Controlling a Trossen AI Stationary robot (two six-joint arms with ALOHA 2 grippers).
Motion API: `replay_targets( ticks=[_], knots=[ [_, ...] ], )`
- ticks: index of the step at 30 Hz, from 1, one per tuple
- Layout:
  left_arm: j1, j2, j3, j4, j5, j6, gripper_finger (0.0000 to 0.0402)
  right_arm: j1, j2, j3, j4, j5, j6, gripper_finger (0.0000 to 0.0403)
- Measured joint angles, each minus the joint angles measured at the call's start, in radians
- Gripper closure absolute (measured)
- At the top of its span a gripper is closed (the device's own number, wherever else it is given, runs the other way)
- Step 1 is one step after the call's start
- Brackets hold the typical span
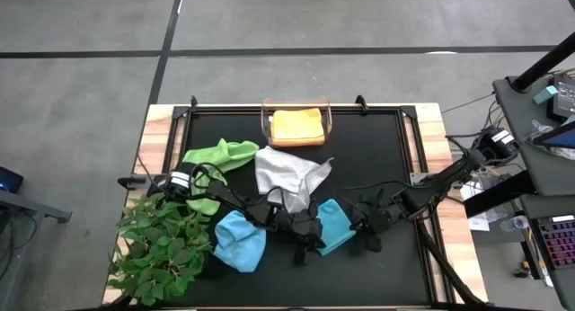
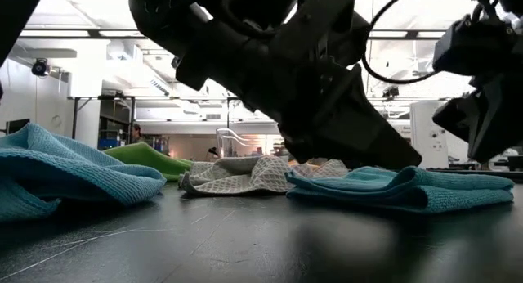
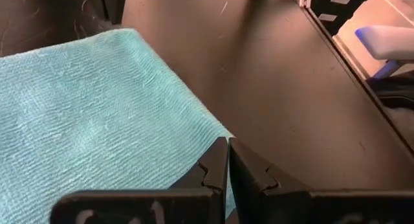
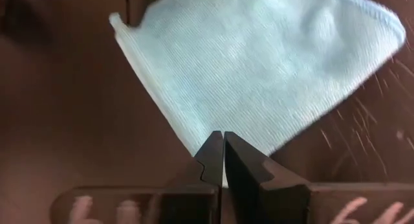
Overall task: Fold microfiber towels
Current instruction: Fold the right blue microfiber cloth
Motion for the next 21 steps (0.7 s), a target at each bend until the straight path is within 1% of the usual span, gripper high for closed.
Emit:
replay_targets(
  ticks=[7, 11, 16, 21],
  knots=[
    [-0.011, 0.025, 0.000, 0.008, -0.002, -0.020, 0.0402, 0.007, 0.052, 0.013, 0.100, 0.000, -0.025, 0.0394],
    [-0.014, 0.041, 0.000, 0.054, 0.030, -0.029, 0.0402, 0.007, 0.115, 0.013, 0.152, 0.001, -0.034, 0.0394],
    [-0.014, 0.051, 0.000, 0.069, 0.037, -0.040, 0.0402, 0.007, 0.213, 0.012, 0.165, 0.002, -0.033, 0.0394],
    [-0.014, 0.051, -0.001, 0.060, 0.075, -0.056, 0.0402, 0.007, 0.258, 0.016, 0.175, 0.007, -0.023, 0.0394]
  ],
)
